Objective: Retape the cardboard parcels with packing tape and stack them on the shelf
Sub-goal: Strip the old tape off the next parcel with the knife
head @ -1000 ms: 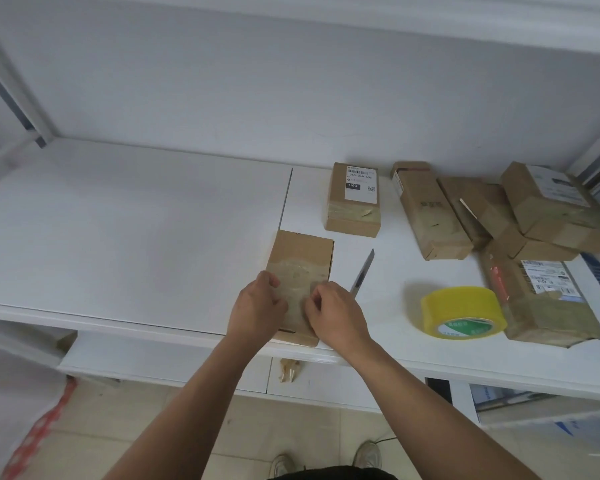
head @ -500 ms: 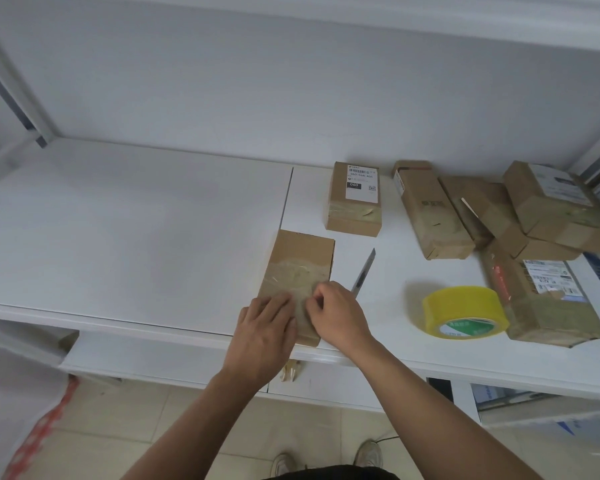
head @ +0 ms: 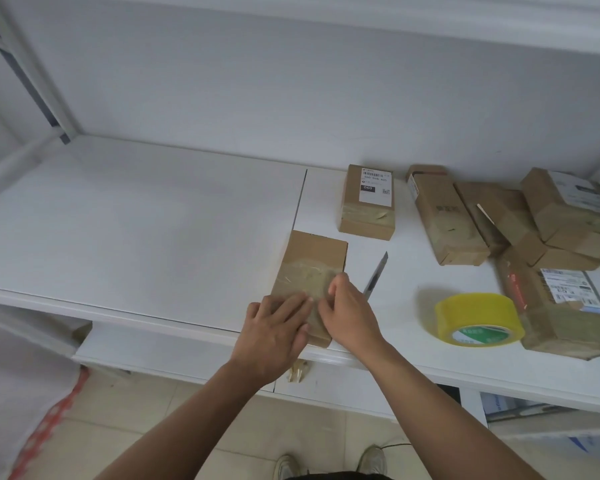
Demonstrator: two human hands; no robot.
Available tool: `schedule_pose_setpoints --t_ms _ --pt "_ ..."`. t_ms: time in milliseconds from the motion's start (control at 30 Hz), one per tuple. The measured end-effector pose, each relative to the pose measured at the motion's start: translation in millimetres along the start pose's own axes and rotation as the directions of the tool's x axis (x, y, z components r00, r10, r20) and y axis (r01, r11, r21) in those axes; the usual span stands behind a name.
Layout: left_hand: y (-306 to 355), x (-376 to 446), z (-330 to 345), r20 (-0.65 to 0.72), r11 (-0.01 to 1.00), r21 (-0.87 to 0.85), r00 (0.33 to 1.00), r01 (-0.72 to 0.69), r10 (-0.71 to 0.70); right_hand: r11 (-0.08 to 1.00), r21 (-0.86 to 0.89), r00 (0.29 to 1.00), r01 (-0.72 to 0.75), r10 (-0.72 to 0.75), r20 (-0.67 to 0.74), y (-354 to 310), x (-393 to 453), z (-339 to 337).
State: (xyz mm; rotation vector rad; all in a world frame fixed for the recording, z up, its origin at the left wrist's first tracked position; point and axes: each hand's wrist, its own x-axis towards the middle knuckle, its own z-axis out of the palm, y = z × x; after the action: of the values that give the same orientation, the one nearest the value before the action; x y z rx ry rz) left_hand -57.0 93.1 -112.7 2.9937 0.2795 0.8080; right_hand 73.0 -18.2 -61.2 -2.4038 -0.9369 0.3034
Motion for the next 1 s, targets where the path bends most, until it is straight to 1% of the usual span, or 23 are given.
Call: schedule_pose_setpoints --t_ms 67,100,167,200,233,333,433,567,667,800,933,1000 --pt "-0.2 3.0 0.0 0.021 1.0 0.018 1.0 -0.005 0.005 0.98 -0.113 0.981 0.164 -0.174 -0.091 4.8 -4.0 4.8" --pt "-0.2 4.0 0.0 0.027 1.0 0.027 1.0 -0.006 0.005 0.946 -0.204 0.952 0.252 -0.28 -0.123 8.8 -5.4 8.8" --pt "0.5 4.0 1.6 0.026 0.999 0.051 1.0 -0.011 0.01 0.862 -0.326 0.886 0.387 -0.446 -0.127 18.5 -6.6 14.7" --pt "1.3 3.5 3.1 0.02 0.998 0.057 1.0 -0.019 0.018 0.84 -0.343 0.868 0.42 -0.482 -0.117 21.7 -7.5 15.0" --pt "1.8 2.7 5.4 0.017 0.998 0.054 0.999 -0.029 0.028 0.837 -0.337 0.863 0.431 -0.492 -0.118 24.4 -8.6 14.7" --pt "0.1 1.5 12.6 -0.014 0.998 -0.001 0.998 -0.061 0.061 0.857 -0.296 0.876 0.422 -0.469 -0.11 28.3 -10.0 10.5" --pt "-7.2 0.5 19.0 -0.037 0.993 -0.056 0.994 -0.106 0.104 0.847 -0.326 0.879 0.421 -0.469 -0.084 31.3 -10.6 7.6" --pt "-6.3 -1.6 25.0 -0.119 0.993 -0.11 0.992 -0.052 0.038 0.87 -0.311 0.917 0.383 -0.399 0.013 37.8 -13.9 6.6" --pt "-1.5 -3.4 26.4 -0.141 0.997 -0.082 0.99 -0.009 -0.002 0.856 -0.292 0.901 0.426 -0.432 0.05 44.4 -16.5 7.2" --pt "0.4 -3.1 21.2 -0.039 1.0 -0.001 0.999 0.03 -0.03 0.822 -0.328 0.868 0.466 -0.496 -0.011 42.7 -18.0 4.2" --pt "-3.0 -1.6 10.9 0.084 0.997 0.038 0.995 -0.064 0.061 0.832 -0.345 0.874 0.434 -0.482 -0.063 35.1 -26.4 3.3" --pt "-5.2 -0.8 8.6 0.121 0.996 0.044 0.99 -0.072 0.066 0.839 -0.347 0.878 0.419 -0.472 -0.081 33.9 -28.8 3.2"
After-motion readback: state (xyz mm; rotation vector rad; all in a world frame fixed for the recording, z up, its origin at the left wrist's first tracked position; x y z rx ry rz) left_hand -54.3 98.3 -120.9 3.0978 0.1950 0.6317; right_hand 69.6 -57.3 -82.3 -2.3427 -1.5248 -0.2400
